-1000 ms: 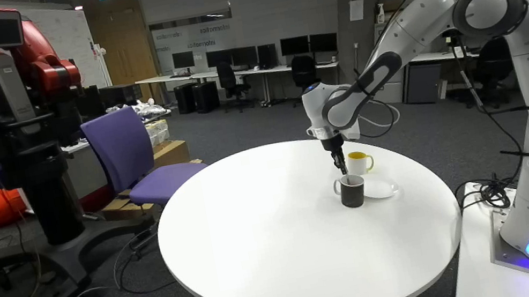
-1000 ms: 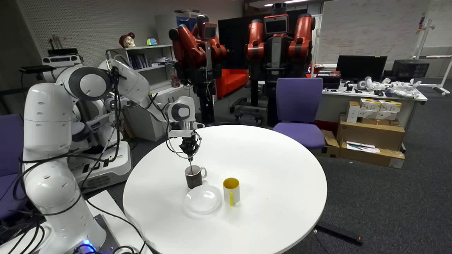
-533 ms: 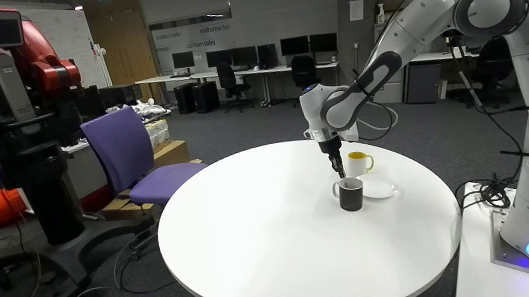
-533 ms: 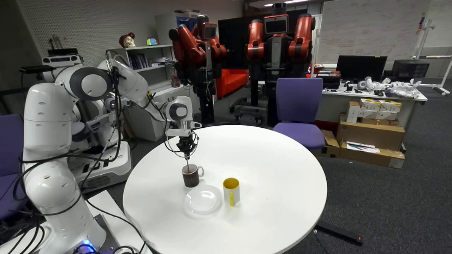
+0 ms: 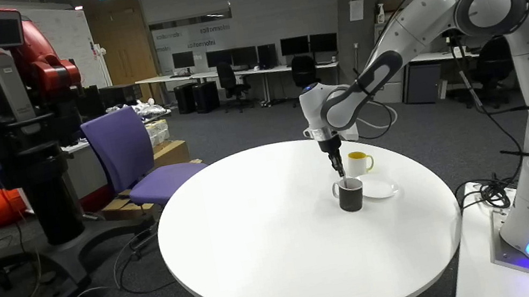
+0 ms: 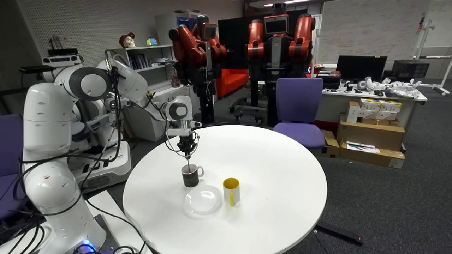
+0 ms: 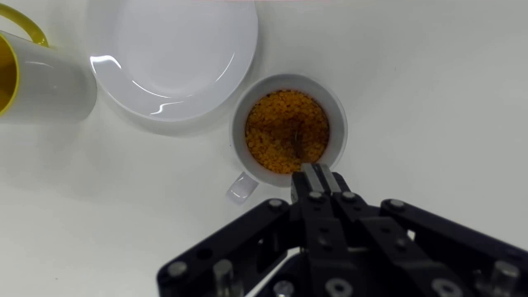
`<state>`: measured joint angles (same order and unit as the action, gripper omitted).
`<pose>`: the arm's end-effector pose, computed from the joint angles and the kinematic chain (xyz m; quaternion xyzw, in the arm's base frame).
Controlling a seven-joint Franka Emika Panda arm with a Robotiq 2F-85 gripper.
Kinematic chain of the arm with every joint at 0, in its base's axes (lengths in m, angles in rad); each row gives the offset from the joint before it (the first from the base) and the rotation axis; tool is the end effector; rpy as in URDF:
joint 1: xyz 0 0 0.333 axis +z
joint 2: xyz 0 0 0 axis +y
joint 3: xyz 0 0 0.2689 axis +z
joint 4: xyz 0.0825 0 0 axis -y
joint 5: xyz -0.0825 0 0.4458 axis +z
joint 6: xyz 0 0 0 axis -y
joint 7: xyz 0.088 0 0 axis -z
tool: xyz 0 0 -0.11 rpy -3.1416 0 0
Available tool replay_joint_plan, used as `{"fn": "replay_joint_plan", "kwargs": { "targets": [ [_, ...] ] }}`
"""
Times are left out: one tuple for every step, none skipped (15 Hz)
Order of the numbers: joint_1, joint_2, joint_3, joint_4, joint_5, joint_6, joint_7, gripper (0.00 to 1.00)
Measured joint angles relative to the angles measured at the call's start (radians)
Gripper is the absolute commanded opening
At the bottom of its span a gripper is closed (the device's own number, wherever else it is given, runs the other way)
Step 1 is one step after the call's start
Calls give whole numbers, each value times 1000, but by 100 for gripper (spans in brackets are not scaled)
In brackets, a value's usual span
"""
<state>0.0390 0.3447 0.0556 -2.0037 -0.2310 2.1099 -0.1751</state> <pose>0.6028 0.0468 0.1776 0.9689 0.2021 -0.1206 0.0769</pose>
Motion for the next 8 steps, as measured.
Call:
{"fn": "replay_joint_plan", "kwargs": {
  "targets": [
    [0,-3,-2,0,-2,0,0,0],
    [0,-6,-4,-1,-3,0,0,0],
    [0,-11,-5,-3,-4,0,0,0],
    [0,-16,-6,-7,-5,0,0,0],
    [0,-21,-6,-12,-6,1,0,0],
    [0,-25,-6,-17,-7,4,0,0],
    [0,-29,-6,-24,-8,12,0,0],
    [0,-35,-6,-33,-9,21,0,0]
  ]
}}
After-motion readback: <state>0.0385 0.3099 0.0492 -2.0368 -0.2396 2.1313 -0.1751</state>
